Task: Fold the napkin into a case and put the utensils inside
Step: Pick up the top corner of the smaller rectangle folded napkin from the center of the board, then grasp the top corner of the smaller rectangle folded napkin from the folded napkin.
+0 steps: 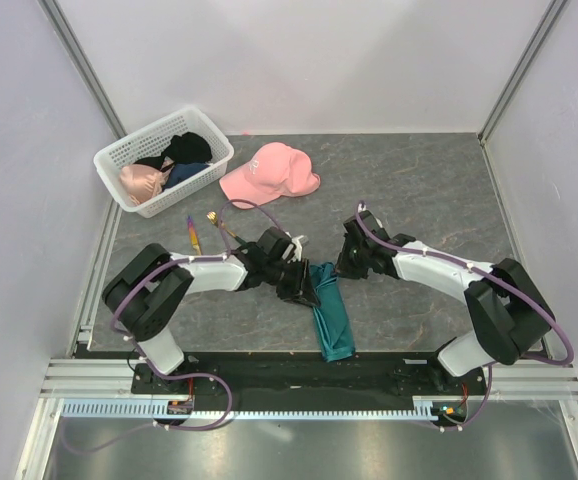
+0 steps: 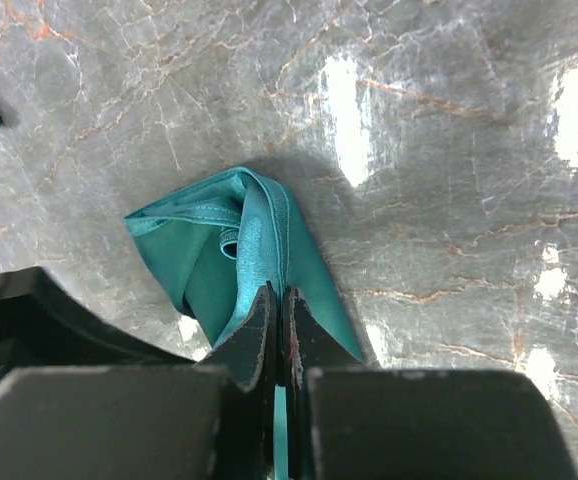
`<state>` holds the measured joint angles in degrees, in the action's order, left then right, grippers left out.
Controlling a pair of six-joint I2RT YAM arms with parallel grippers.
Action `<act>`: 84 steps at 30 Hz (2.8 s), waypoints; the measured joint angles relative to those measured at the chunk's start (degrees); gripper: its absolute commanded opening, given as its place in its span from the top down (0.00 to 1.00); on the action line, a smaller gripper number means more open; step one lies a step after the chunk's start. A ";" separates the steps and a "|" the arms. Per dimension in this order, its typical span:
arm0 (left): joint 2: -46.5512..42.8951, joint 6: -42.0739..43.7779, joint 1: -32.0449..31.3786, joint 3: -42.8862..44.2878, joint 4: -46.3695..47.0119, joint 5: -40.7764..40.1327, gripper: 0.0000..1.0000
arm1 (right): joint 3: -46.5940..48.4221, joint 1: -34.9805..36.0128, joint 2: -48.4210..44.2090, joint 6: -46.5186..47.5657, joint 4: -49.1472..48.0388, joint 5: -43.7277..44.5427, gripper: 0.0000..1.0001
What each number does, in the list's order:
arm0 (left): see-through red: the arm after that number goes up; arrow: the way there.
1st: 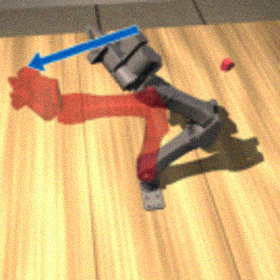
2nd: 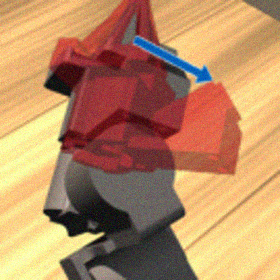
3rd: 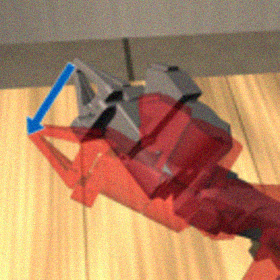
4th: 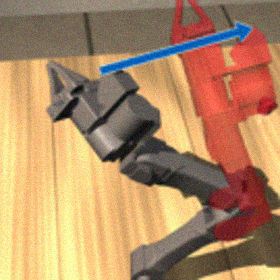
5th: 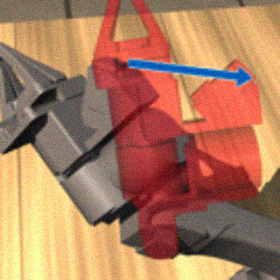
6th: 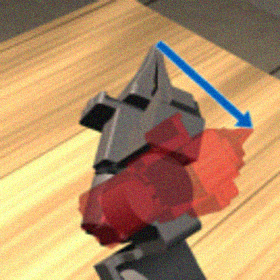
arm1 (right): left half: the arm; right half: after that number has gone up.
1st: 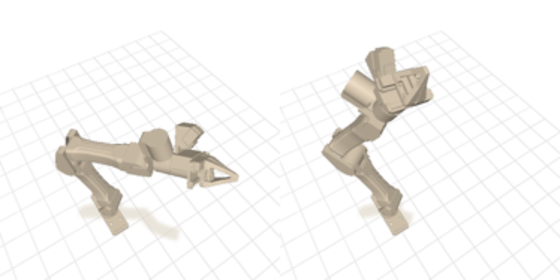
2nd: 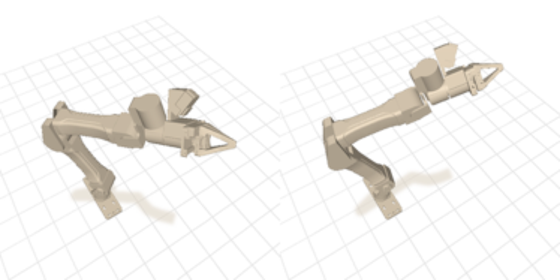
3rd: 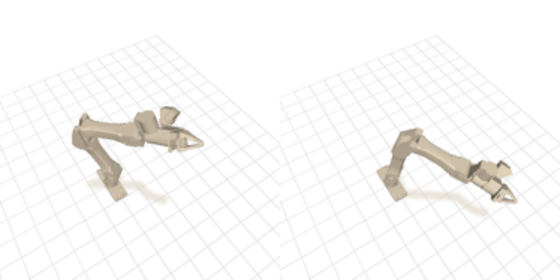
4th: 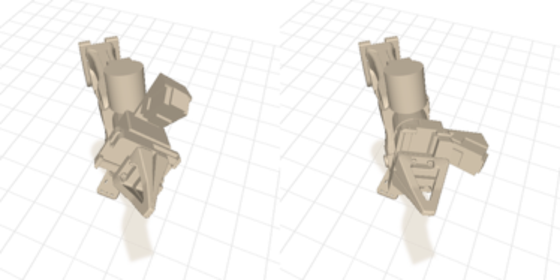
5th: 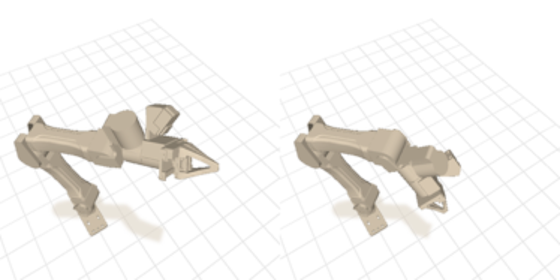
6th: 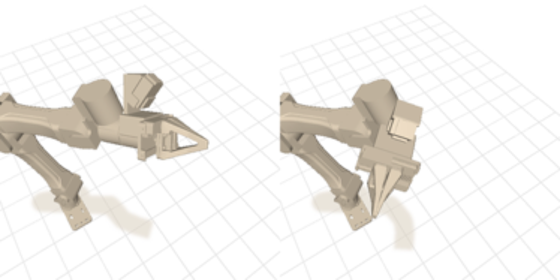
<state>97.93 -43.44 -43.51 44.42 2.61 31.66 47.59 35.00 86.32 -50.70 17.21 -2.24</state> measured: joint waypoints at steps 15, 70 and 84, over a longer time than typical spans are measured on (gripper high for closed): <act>0.20 1.07 5.51 10.29 -5.75 -0.09 0.95 | 1.60 -1.14 -1.05 -0.48 3.50 -2.27 1.00; 5.70 18.53 0.92 22.67 -22.49 -18.53 0.71 | 1.57 -1.38 -1.92 -12.68 4.11 -5.49 1.00; 8.83 21.97 -4.31 23.26 -23.39 -27.93 0.79 | 1.57 -1.38 -1.84 -13.20 4.20 -5.77 1.00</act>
<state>106.76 -21.47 -47.81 67.68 -20.78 3.73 49.17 33.63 84.49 -63.90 21.41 -8.01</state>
